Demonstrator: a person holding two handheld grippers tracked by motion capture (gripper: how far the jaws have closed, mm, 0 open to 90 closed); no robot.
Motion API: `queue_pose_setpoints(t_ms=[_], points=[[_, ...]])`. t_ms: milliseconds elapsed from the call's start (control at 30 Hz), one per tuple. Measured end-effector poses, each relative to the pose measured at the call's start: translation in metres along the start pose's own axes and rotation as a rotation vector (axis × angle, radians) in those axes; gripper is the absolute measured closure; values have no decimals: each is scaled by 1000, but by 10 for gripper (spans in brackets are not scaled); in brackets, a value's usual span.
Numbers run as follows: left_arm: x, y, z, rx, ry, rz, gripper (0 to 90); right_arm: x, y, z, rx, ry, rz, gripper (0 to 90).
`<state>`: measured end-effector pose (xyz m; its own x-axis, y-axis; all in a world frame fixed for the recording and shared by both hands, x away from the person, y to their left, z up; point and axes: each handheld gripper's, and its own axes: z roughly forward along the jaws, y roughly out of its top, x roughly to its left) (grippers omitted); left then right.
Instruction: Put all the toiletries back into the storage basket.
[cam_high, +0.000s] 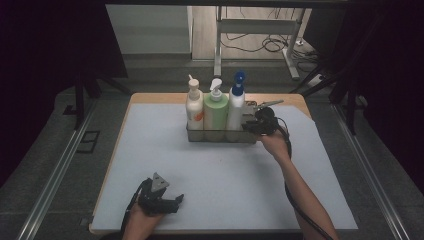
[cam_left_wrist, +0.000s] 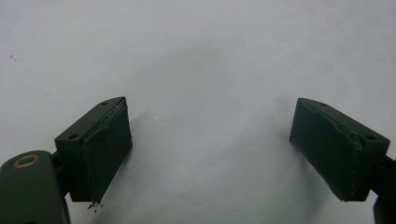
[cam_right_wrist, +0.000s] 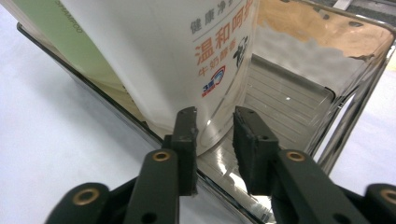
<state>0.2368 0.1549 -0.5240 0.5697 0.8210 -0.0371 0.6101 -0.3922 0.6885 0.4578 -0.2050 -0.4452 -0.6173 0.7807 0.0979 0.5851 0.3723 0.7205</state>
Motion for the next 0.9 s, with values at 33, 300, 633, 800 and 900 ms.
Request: queue_pose_setpoints(t_ms=[33,300,633,800,900], points=[[0,0,0,0,0,0,123,0,0,-1,-1,-2,-1,667],[0,0,0,1,1,2,123,3,1,-7,-8,-12,-22,568],[0,0,0,1,1,2,124,8,1,-15,-22,-16,-42,428],[0,0,0,1,1,2,124,10,1,-19,-33,-22,-50,382],[0,0,0,1,1,2,123,10,0,-21,-37,-25,-56,352]])
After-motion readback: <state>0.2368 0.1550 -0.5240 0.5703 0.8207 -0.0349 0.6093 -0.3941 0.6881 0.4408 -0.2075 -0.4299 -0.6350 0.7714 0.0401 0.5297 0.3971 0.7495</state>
